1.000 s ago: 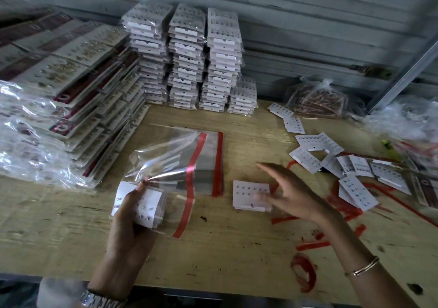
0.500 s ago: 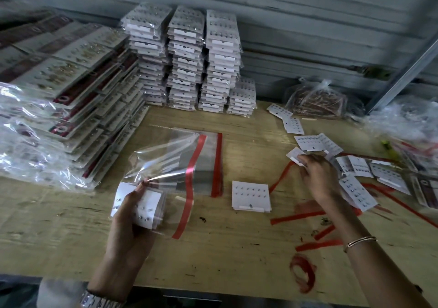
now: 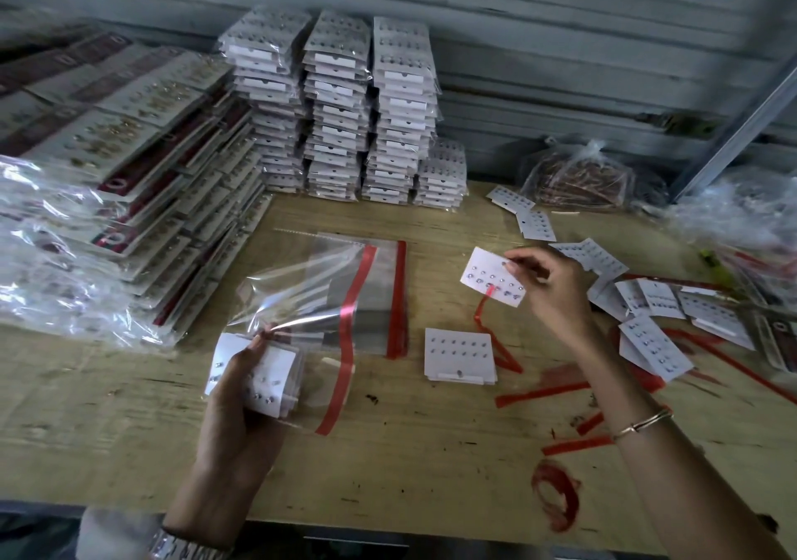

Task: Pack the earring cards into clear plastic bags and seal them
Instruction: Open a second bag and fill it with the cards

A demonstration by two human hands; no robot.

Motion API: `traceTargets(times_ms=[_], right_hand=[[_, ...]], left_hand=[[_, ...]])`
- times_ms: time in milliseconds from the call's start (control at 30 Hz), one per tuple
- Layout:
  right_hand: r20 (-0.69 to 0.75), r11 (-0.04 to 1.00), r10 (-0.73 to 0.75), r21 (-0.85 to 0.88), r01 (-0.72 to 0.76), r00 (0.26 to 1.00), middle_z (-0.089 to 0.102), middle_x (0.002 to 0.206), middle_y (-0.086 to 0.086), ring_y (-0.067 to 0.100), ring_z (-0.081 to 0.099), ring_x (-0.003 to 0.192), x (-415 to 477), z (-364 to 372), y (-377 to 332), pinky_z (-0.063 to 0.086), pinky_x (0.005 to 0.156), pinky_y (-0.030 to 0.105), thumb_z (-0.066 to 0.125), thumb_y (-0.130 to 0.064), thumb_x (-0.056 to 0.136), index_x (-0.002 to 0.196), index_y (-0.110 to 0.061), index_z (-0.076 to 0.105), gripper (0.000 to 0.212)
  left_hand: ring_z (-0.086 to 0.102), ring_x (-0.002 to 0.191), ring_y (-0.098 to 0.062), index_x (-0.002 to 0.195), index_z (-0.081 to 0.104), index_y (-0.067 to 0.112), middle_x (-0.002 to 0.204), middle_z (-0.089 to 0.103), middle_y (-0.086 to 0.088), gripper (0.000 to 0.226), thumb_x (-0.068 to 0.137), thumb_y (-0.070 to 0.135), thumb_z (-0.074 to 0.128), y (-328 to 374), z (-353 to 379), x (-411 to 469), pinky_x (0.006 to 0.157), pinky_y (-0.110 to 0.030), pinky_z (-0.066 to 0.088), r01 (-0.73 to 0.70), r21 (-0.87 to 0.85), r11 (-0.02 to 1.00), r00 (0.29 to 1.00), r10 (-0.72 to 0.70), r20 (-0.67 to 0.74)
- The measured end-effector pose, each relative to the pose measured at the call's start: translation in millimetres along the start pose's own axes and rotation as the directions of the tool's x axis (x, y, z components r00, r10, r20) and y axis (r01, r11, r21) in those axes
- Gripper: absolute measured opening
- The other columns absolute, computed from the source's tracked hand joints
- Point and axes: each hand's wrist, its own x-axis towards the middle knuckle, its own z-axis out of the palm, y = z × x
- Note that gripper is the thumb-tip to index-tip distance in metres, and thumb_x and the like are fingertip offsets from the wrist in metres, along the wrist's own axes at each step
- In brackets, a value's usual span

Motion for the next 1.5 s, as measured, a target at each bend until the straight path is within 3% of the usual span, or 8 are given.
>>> traceTargets(times_ms=[133,367,600,767,933,1133,1400,1500], right_hand=[[-0.073,0.985,0.163,0.060,-0.159,0.984,0.073,0.100,0.012,0.021,0.067,0.091,16.0,5.0,12.5,0.052,0.083,0.028,0.070,-0.001,0.087,0.103,0.000,0.073,0.016],[-0.383,0.961,0.274,0.145,-0.235,0.883,0.068,0.100,0.002,0.011,0.063,0.089,20.2,-12.2,28.4,0.044,0.070,0.000,0.065,-0.004,0.090,0.109,-0.002,0.071,0.020],[0.113,0.925,0.361,0.085,-0.371,0.926,0.072,0.100,0.003,0.013,0.066,0.090,5.1,5.3,43.3,0.053,0.079,0.024,0.069,-0.005,0.088,0.103,-0.014,0.073,0.018],[0.071,0.943,0.332,-0.060,-0.328,0.940,0.073,0.101,0.007,0.011,0.066,0.083,-0.5,11.2,50.9,0.045,0.069,0.013,0.066,-0.008,0.091,0.104,-0.007,0.074,0.015],[0.113,0.963,0.249,-0.134,-0.234,0.962,0.070,0.114,0.012,0.022,0.066,0.102,-5.3,5.9,45.4,0.052,0.090,0.035,0.068,-0.016,0.092,0.117,-0.003,0.068,0.028],[0.337,0.978,0.173,-0.173,-0.120,0.925,0.062,0.129,-0.003,0.001,0.055,0.112,-7.6,-7.8,42.6,0.035,0.087,-0.002,0.078,-0.035,0.080,0.129,-0.015,0.064,0.054],[0.354,0.971,0.198,-0.198,-0.134,0.914,0.059,0.136,0.003,0.017,0.054,0.124,-9.2,-8.8,34.7,0.042,0.103,0.032,0.081,-0.034,0.073,0.138,-0.015,0.054,0.073],[0.335,0.989,0.150,-0.042,-0.145,0.930,0.057,0.131,-0.001,0.010,0.051,0.121,-15.3,-5.1,20.0,0.042,0.103,0.027,0.083,-0.023,0.073,0.140,-0.018,0.049,0.076]], left_hand=[[0.070,0.085,-0.020,0.100,0.071,0.015,0.097,0.070,-0.006,0.027,0.101,0.018,0.045,-0.7,-1.5,0.3,0.078,-0.034,0.059,-0.005,-0.011,1.000,1.000,0.005,0.009],[0.072,0.088,-0.022,0.106,0.072,0.017,0.099,0.072,-0.006,0.028,0.103,0.018,0.044,-0.8,-3.4,1.3,0.080,-0.038,0.059,-0.016,-0.025,1.000,0.999,0.017,0.039],[0.071,0.085,-0.021,0.106,0.070,0.017,0.101,0.071,-0.006,0.021,0.100,0.020,0.050,-2.8,-4.6,0.8,0.076,-0.036,0.059,-0.009,-0.001,1.000,1.000,0.009,0.005],[0.070,0.082,-0.021,0.105,0.068,0.016,0.099,0.068,-0.007,0.018,0.100,0.019,0.051,-2.3,-4.4,-0.5,0.072,-0.035,0.059,-0.003,0.000,1.000,1.000,0.003,-0.010],[0.069,0.084,-0.022,0.101,0.070,0.019,0.099,0.068,-0.006,0.019,0.100,0.020,0.050,-2.0,-4.1,-1.2,0.074,-0.036,0.058,-0.020,0.004,1.000,1.000,0.020,0.000],[0.071,0.084,-0.023,0.102,0.073,0.018,0.098,0.071,-0.007,0.024,0.100,0.021,0.049,-2.8,-5.8,0.3,0.071,-0.037,0.059,-0.011,0.011,1.000,1.000,0.011,0.001],[0.069,0.088,-0.025,0.109,0.068,0.015,0.103,0.068,-0.009,0.021,0.100,0.021,0.050,-3.7,-6.4,0.8,0.077,-0.040,0.058,0.004,-0.003,1.000,1.000,-0.004,-0.017],[0.068,0.087,-0.024,0.108,0.068,0.015,0.102,0.067,-0.009,0.020,0.099,0.021,0.051,-3.6,-6.1,-0.1,0.074,-0.038,0.058,0.008,-0.007,1.000,1.000,-0.008,-0.026]])
